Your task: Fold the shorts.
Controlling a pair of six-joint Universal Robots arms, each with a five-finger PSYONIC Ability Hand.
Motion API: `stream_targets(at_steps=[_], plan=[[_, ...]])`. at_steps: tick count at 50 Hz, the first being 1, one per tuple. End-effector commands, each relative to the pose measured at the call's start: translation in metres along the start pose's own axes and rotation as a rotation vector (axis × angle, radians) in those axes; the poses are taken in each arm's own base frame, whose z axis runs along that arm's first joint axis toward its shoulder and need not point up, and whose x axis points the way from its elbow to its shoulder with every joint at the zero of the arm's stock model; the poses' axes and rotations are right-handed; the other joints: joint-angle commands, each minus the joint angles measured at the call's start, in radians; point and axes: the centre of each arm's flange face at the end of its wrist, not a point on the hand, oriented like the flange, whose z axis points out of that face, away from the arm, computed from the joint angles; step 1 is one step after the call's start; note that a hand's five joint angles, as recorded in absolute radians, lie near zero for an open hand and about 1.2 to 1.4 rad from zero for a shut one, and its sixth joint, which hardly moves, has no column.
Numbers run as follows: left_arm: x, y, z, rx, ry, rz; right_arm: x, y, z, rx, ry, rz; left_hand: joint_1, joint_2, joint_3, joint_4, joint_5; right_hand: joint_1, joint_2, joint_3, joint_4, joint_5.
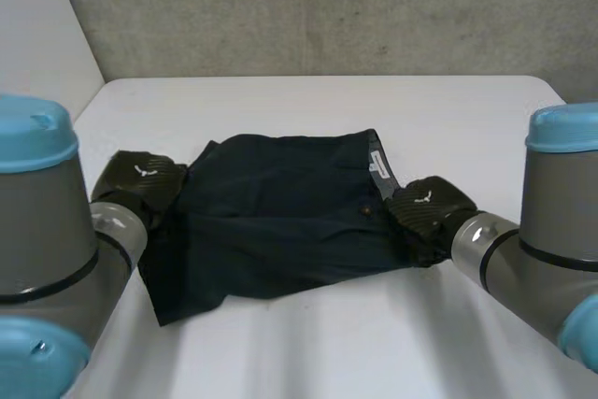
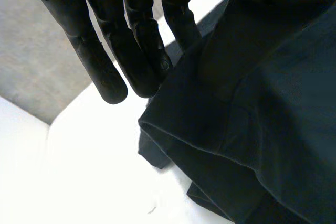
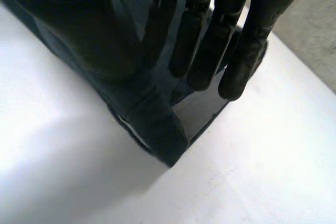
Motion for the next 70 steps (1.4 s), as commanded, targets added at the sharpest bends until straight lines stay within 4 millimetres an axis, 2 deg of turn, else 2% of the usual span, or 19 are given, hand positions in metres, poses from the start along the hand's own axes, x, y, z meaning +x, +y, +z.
stream_targets(at_steps=[1, 7, 22, 28, 34, 37, 38, 41, 42, 46, 49, 53, 55, 57, 58, 61, 63, 67, 70], plan=[[0.015, 0.018, 0.025, -0.058, 0.053, 0.021, -0.001, 0.011, 0.018, -0.026, -0.021, 0.020, 0.279, 0.203, 0.206, 0.204, 0.226, -0.237, -0.373, -0.394, -0.396, -0.397], [0.008, 0.023, 0.033, -0.075, 0.031, 0.010, 0.008, 0.012, 0.018, -0.042, -0.007, 0.056, 0.279, 0.203, 0.206, 0.204, 0.226, -0.272, -0.409, -0.430, -0.431, -0.432], [0.003, 0.025, 0.049, -0.070, 0.000, -0.003, -0.003, 0.024, 0.012, -0.109, -0.080, 0.062, 0.279, 0.203, 0.206, 0.204, 0.226, -0.275, -0.412, -0.433, -0.435, -0.436], [0.003, 0.023, 0.050, -0.062, 0.001, -0.005, 0.000, 0.018, 0.015, -0.072, -0.061, 0.051, 0.279, 0.203, 0.206, 0.204, 0.226, 0.549, 0.412, 0.391, 0.389, 0.388], [-0.002, 0.009, 0.048, -0.022, -0.013, -0.015, 0.010, 0.005, 0.010, -0.033, -0.031, 0.041, 0.279, 0.203, 0.206, 0.204, 0.226, 0.561, 0.424, 0.403, 0.401, 0.400], [-0.015, -0.016, 0.038, 0.050, -0.041, -0.022, 0.025, -0.026, -0.013, 0.063, 0.038, 0.005, 0.279, 0.203, 0.206, 0.204, 0.226, 0.561, 0.424, 0.403, 0.401, 0.400], [-0.023, -0.031, 0.028, 0.087, -0.056, -0.032, 0.031, -0.043, -0.028, 0.121, 0.073, -0.025, 0.279, 0.203, 0.206, 0.204, 0.226, 0.561, 0.424, 0.403, 0.401, 0.400], [-0.035, -0.051, 0.010, 0.134, -0.066, -0.041, 0.040, -0.066, -0.054, 0.188, 0.120, -0.076, 0.279, 0.203, 0.206, 0.204, 0.226, 0.561, 0.424, 0.403, 0.401, 0.400], [-0.040, -0.061, 0.001, 0.159, -0.062, -0.043, 0.044, -0.077, -0.070, 0.212, 0.142, -0.103, 0.279, 0.203, 0.206, 0.204, 0.226, 0.561, 0.424, 0.403, 0.401, 0.400], [-0.048, -0.079, -0.018, 0.186, -0.026, -0.041, 0.048, -0.091, -0.093, 0.224, 0.147, -0.121, 0.279, 0.203, 0.206, 0.204, 0.226, 0.561, 0.424, 0.403, 0.401, 0.400], [-0.050, -0.082, -0.024, 0.181, 0.003, -0.036, 0.047, -0.090, -0.094, 0.205, 0.135, -0.121, 0.279, 0.203, 0.206, 0.204, 0.226, 0.561, 0.424, 0.403, 0.401, 0.400], [-0.044, -0.075, -0.021, 0.147, 0.042, -0.024, 0.044, -0.080, -0.080, 0.153, 0.107, -0.115, 0.279, 0.203, 0.206, 0.204, 0.226, 0.561, 0.424, 0.403, 0.401, 0.400], [-0.036, -0.063, -0.009, 0.098, 0.062, -0.014, 0.040, -0.065, -0.056, 0.084, 0.062, -0.100, 0.279, 0.203, 0.206, 0.204, 0.226, 0.561, 0.424, 0.403, 0.401, 0.400], [-0.027, -0.051, 0.005, 0.044, 0.080, -0.003, 0.037, -0.055, -0.042, 0.041, 0.034, -0.093, 0.279, 0.203, 0.206, 0.204, 0.226, 0.561, 0.424, 0.403, 0.401, 0.400], [-0.020, -0.039, 0.019, -0.005, 0.097, 0.006, 0.033, -0.047, -0.029, 0.008, 0.007, -0.085, 0.279, 0.203, 0.206, 0.204, 0.226, 0.561, 0.424, 0.403, 0.401, 0.400], [-0.005, -0.018, 0.046, -0.085, 0.126, 0.020, 0.028, -0.035, -0.012, -0.032, -0.023, -0.075, 0.279, 0.203, 0.206, 0.204, 0.226, 0.561, 0.424, 0.403, 0.401, 0.400], [0.001, -0.010, 0.059, -0.107, 0.136, 0.025, 0.028, -0.027, 0.007, -0.047, -0.025, -0.068, 0.279, 0.203, 0.206, 0.204, 0.226, 0.561, 0.424, 0.403, 0.401, 0.400], [0.009, -0.008, 0.092, -0.088, 0.119, 0.021, 0.032, -0.025, 0.034, -0.001, 0.019, -0.066, 0.279, 0.203, 0.206, 0.204, 0.226, 0.561, 0.424, 0.403, 0.401, 0.400], [0.004, -0.027, 0.117, -0.001, 0.073, 0.001, 0.043, -0.038, 0.047, 0.090, 0.097, -0.071, 0.279, 0.203, 0.206, 0.204, 0.226, 0.561, 0.424, 0.403, 0.401, 0.400]])
